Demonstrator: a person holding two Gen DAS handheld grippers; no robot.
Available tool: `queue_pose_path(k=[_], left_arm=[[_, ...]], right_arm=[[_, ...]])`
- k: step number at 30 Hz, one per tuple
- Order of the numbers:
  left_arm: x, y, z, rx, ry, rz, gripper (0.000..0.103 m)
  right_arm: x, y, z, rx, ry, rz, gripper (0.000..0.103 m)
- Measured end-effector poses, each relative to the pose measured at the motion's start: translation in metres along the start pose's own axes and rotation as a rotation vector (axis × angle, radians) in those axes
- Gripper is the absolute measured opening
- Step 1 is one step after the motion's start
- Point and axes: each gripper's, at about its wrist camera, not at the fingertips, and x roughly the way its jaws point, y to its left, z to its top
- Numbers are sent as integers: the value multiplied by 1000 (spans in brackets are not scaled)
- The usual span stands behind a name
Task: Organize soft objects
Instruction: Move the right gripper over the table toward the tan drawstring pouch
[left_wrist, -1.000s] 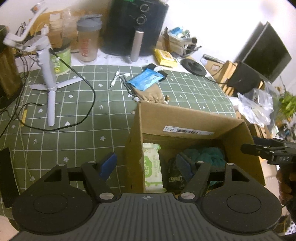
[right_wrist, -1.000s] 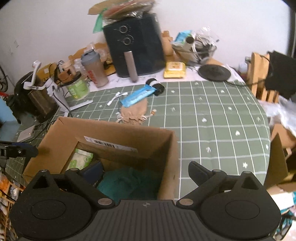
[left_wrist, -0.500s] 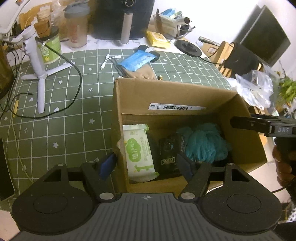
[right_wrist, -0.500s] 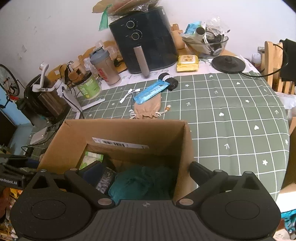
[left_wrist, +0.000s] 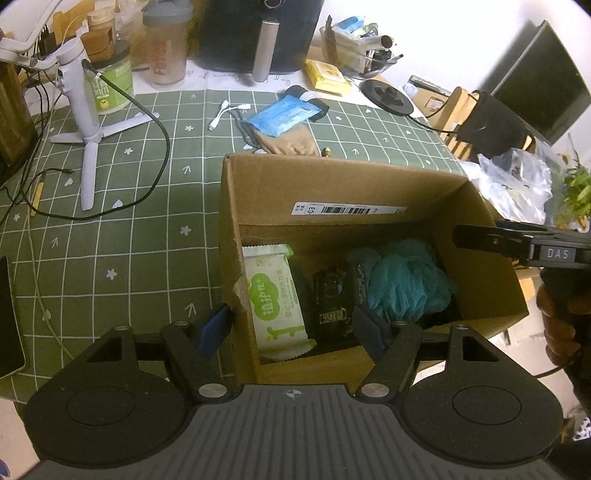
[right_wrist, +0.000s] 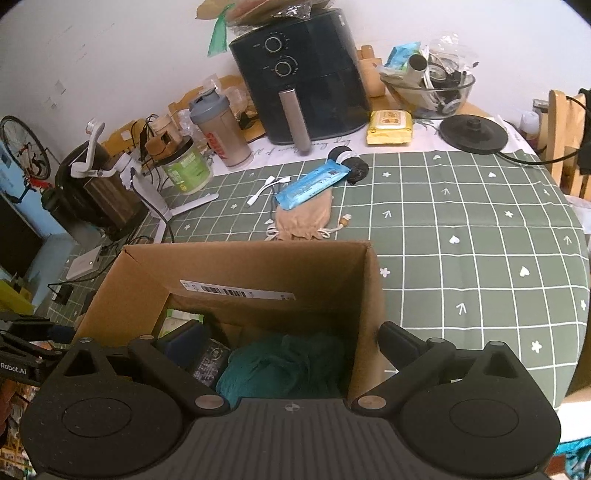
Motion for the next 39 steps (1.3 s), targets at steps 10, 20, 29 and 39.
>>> queue_pose_path(k=[10,20,29,39], left_arm=[[-12,15,19,-52,-91,-5,72],[-11,13,48,-42,-152,25,72],[-7,7,58,-29,-172,24,72],[-14,12,65,-51,-209,72,72]], right_arm=[[-8,-19,19,-27,-50,-77,103],[5,-63,55,-73,-102,-252,103],[51,-71,90,-204,-82,-292,103],[110,-54,128,-369,-10,-117,103]])
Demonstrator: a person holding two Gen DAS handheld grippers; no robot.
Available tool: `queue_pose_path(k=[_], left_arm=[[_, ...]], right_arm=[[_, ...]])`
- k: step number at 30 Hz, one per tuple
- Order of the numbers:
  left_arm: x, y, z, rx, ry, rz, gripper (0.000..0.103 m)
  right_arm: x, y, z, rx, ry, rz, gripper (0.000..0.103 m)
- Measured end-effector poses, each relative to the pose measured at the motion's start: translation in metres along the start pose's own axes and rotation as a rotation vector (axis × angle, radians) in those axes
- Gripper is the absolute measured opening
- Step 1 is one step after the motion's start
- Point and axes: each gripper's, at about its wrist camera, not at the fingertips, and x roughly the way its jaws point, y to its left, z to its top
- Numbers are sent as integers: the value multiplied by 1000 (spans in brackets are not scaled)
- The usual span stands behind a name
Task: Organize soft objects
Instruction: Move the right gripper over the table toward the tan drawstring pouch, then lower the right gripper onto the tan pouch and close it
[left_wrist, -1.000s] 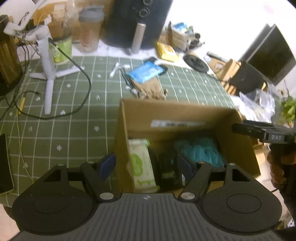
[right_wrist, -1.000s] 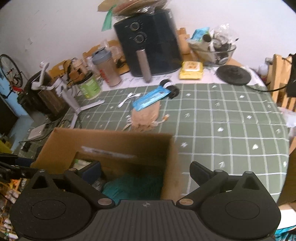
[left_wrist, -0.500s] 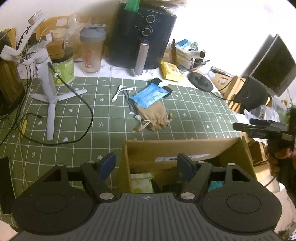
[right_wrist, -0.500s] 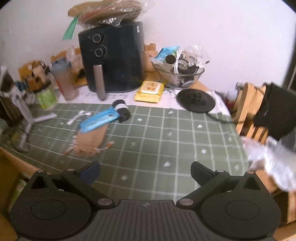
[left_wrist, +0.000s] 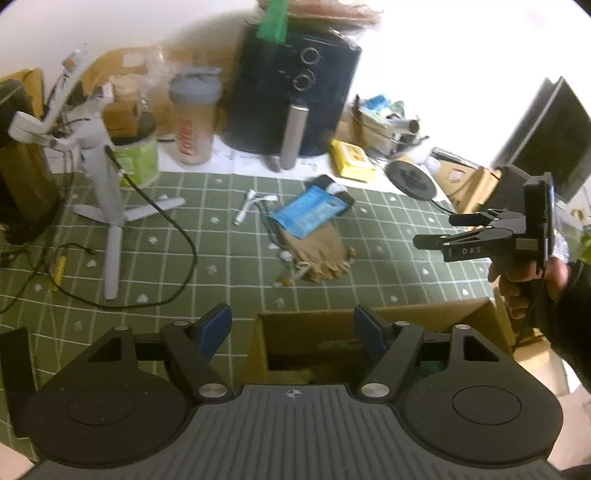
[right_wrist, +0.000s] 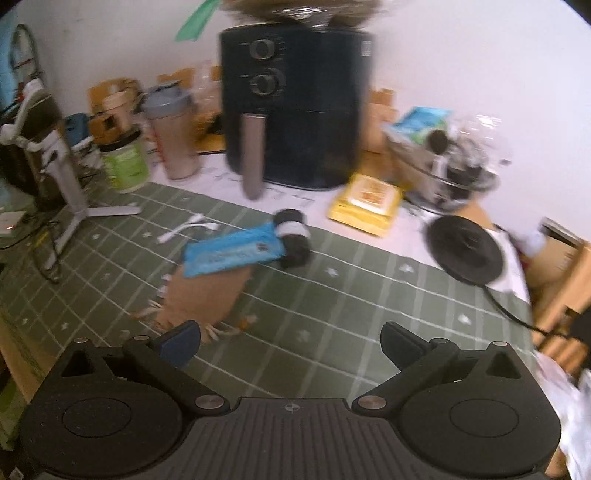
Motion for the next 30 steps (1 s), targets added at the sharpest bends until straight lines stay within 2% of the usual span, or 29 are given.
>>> queue_pose_path(k=[7,12,15,18,20,22,27,29,30], left_arm=[[-4,7,-1,-47,-12,55,72],[-6,14,-6,-85,-27,70,72],[-5,17,-7,-104,-10,72,72],[-4,20,-10,-122,8,79,72],[-4,21,-13,-132,15,87,72],[-4,22,-15,-142,18,92,72],[-5,24,-19,-165,23,114,72],[-6,25,-20,-172,24,117,72],[-6,25,-20,-174,25,116,72]], right_arm=[[39,3,17,-43,46,145,103],[73,11,20,-85,116,224,101],[92,19,20,-114,155,253,89],[109,22,22,-113,178,281,86],[121,24,22,-103,196,290,79],[133,26,23,-91,214,289,69],[152,39,23,-137,252,263,56],[155,49,22,-191,259,258,45],[156,53,22,-211,259,262,31]])
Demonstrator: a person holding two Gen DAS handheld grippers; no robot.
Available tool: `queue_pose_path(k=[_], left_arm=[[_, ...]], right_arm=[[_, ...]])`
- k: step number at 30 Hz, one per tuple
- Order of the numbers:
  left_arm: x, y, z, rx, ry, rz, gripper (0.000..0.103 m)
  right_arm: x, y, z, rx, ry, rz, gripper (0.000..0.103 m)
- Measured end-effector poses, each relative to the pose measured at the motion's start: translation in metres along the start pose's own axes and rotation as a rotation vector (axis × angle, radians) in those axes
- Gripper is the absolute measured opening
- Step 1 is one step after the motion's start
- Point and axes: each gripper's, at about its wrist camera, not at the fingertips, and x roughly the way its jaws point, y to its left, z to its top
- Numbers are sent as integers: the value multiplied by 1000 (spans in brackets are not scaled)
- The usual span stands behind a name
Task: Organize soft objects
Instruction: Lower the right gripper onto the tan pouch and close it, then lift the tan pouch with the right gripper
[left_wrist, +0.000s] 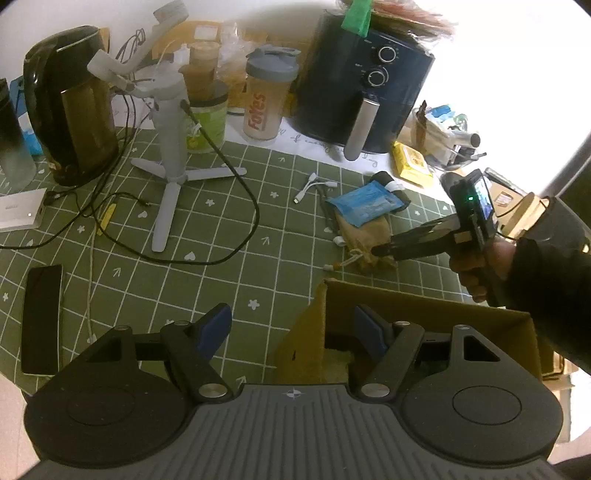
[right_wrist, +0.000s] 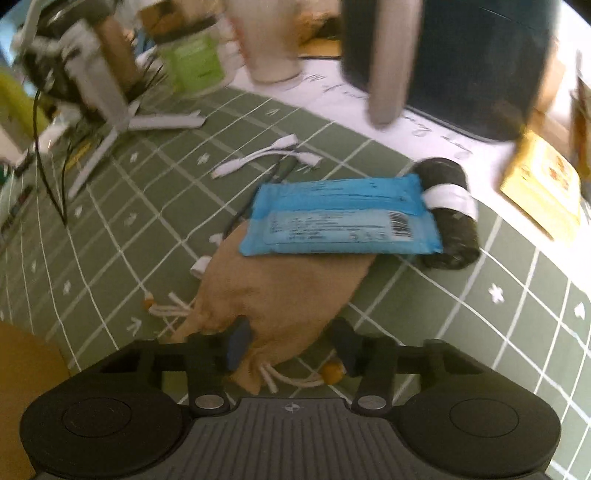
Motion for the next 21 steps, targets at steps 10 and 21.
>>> queue_pose_path(k=[10,21], left_arm=[[2,-4,8,15,-16,-29,72],[4,-12,20,45,-40,-86,72]], right_arm=[[-20,5,-3,-83,1,-26,4],[-64,-29,-55,25,36,-83,4]])
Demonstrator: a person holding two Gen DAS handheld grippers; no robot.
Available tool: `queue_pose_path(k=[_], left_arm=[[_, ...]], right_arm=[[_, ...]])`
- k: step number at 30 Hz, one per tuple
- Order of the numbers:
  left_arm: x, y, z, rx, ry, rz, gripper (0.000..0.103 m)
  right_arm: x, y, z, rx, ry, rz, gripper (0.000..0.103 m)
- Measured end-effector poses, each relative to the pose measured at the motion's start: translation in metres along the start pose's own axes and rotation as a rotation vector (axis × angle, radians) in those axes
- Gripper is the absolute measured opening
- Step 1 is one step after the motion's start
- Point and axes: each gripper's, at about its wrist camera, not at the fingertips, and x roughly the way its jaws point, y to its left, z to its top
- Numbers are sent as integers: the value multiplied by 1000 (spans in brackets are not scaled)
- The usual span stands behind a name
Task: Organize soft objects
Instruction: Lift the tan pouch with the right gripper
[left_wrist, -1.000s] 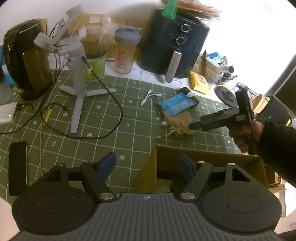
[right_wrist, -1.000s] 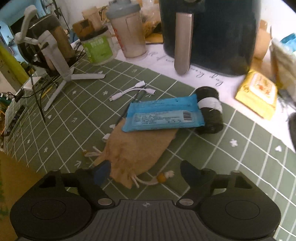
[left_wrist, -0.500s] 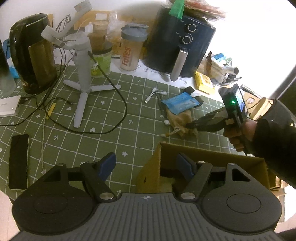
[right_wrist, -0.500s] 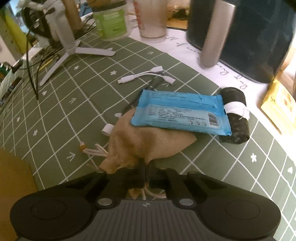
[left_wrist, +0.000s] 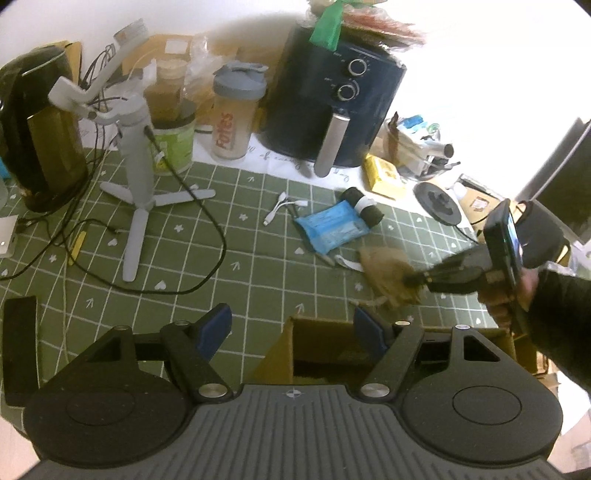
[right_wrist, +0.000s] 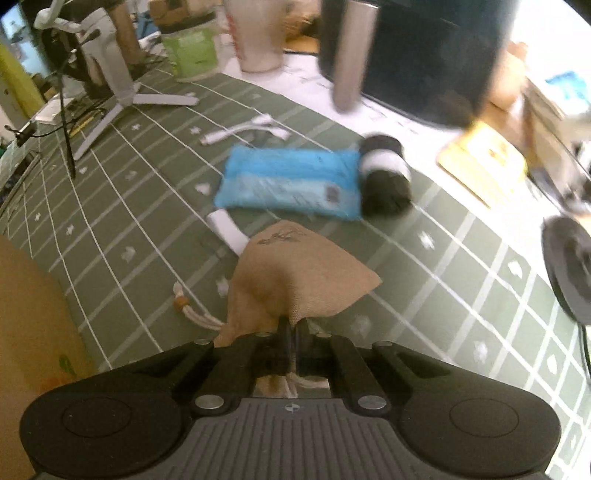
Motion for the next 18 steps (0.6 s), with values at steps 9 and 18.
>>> queue_pose_path(k=[9,18], left_arm=[[5,-3,10,35,-4,-19,72],[8,-5,20,65,-12,-13,72]], right_arm=[[-7,-23,-32,149,0,-34,68],[8,-19,-24,266,-47,-41,80]])
